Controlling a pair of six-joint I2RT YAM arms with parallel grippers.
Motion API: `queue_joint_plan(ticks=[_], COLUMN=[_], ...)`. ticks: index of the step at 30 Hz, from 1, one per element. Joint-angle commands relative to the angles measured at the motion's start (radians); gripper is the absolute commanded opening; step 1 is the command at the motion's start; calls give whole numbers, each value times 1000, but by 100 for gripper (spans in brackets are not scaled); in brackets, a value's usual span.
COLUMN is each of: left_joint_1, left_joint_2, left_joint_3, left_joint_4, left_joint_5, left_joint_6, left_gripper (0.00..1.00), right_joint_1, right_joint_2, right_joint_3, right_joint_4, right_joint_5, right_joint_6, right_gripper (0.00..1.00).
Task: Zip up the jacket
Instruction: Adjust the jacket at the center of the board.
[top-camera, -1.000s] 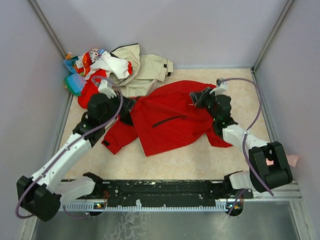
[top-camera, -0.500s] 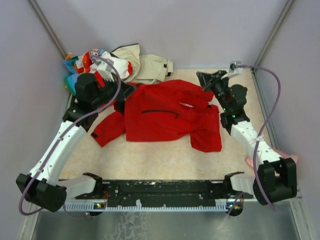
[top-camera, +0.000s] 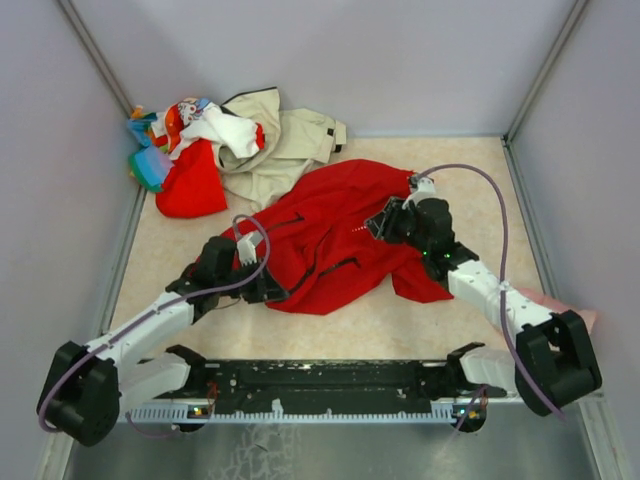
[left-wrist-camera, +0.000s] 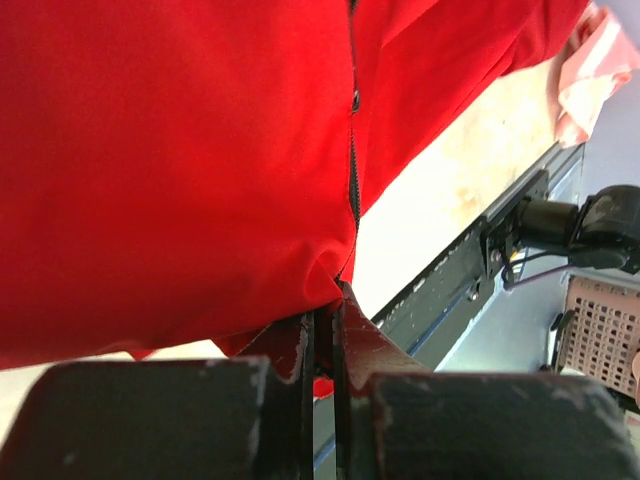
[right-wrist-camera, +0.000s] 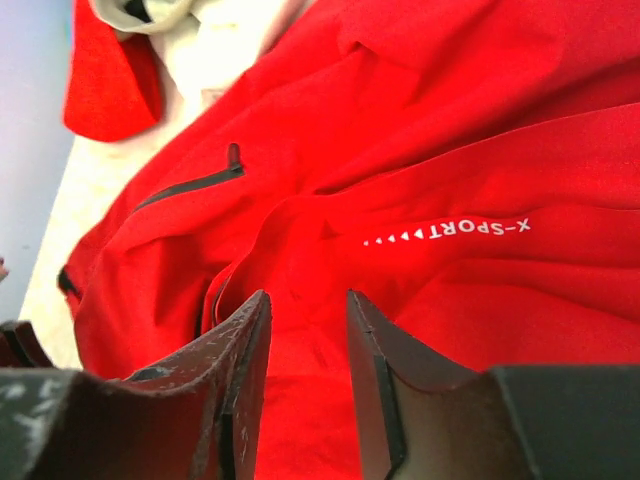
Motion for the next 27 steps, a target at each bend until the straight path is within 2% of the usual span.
queue_joint_plan(ticks=[1, 4, 6, 12, 20, 23, 25, 27], left_joint_1=[-53, -68, -71, -74, -76, -76, -75, -74], left_joint_2=[-29, -52, -66, -75, -116, -145, -167, -191], left_joint_3=[-67, -124, -156, -204, -239, -252, -265, -277], left_joint_4=[85, 92, 97, 108, 109, 107, 108, 113], left_joint_5=[-71, -133, -168, -207, -238, -247, -255, -273], left_joint_6=[-71, -86, -88, -78, -71, -76, -84, -90], left_gripper=[5, 6, 6, 6, 6, 6, 6, 6], right_joint_1=[47, 75, 89, 103, 103, 96, 79, 62], right_joint_2=[95, 164, 203, 297, 394, 427, 447, 459], right_joint_3=[137, 184, 222, 277, 339, 340, 340, 339], right_joint_4=[-126, -140, -157, -182, -126, -109, -102, -95], right_joint_5=[112, 144, 169, 275, 234, 273, 271, 265], right_joint_6=[-25, 9, 33, 121, 210, 235, 249, 258], right_gripper=[39, 44, 52, 63, 64, 62, 58, 48])
